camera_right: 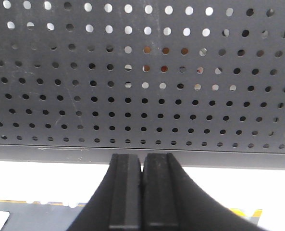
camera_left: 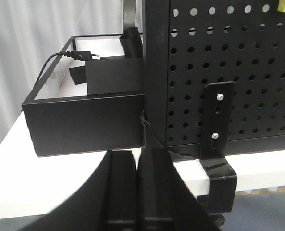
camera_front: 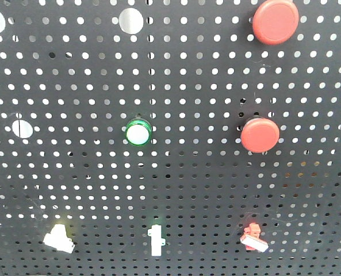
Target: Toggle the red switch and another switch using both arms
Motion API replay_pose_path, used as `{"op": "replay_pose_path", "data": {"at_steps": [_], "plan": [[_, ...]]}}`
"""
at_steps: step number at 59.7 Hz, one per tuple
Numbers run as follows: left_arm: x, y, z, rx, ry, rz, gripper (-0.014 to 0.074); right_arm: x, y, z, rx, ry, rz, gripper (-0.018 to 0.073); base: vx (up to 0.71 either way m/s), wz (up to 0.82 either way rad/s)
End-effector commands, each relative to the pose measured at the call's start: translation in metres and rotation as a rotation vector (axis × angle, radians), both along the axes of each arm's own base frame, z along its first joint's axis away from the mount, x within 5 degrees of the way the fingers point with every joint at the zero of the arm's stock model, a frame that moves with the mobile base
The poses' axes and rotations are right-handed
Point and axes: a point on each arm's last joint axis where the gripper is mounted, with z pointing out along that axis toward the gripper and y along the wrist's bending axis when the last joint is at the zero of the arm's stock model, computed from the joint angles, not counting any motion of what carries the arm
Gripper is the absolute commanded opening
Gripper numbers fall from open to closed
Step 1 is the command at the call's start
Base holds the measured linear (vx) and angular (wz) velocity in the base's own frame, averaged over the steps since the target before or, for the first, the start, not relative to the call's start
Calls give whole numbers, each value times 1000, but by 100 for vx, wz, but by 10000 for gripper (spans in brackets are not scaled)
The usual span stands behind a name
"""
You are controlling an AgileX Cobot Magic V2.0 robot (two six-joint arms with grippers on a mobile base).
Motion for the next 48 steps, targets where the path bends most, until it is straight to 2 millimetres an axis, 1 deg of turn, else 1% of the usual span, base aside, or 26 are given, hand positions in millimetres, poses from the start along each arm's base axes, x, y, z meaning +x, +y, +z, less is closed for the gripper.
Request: {"op": "replay_pose_path", "data": {"at_steps": [1, 12, 19, 23, 27, 30, 34, 37, 42, 45, 48], "plan": [[0, -1, 1, -20, -69, -10, 2, 0, 0, 6, -11, -87, 3, -6, 0, 0], [0, -1, 7, -27, -107, -13, 2, 0, 1, 8, -10, -100, 5, -6, 0, 0], [0, -2, 12, -35, -163, -18, 2, 0, 1, 13, -10, -159, 11, -6, 0, 0], [-1, -2, 22, -50, -269, -27, 2, -1, 2, 20, -8, -241, 20, -6, 0, 0], [-6, -3, 38, -72, -445, -44, 2, -3, 3, 34, -6, -369, 33, -6, 0, 0], [-10, -3, 52, -93, -564, -55, 2, -8, 4, 50, 2, -488, 42, -6, 0, 0], [-19, -3, 77, -120, -692, -67, 2, -14, 4, 70, 4, -577, 46, -6, 0, 0], [-24, -2, 93, -129, -724, -68, 2, -19, 4, 90, 1, -624, 44, -6, 0, 0], [-32, 0, 125, -124, -747, -60, 2, -27, 3, 123, -2, -635, 35, -6, 0, 0], [-37, 1, 149, -120, -738, -53, 2, -27, 3, 138, -2, -616, 29, -6, 0, 0], [-35, 1, 167, -96, -698, -43, 2, -25, 2, 151, -2, -582, 24, -6, 0, 0]]}}
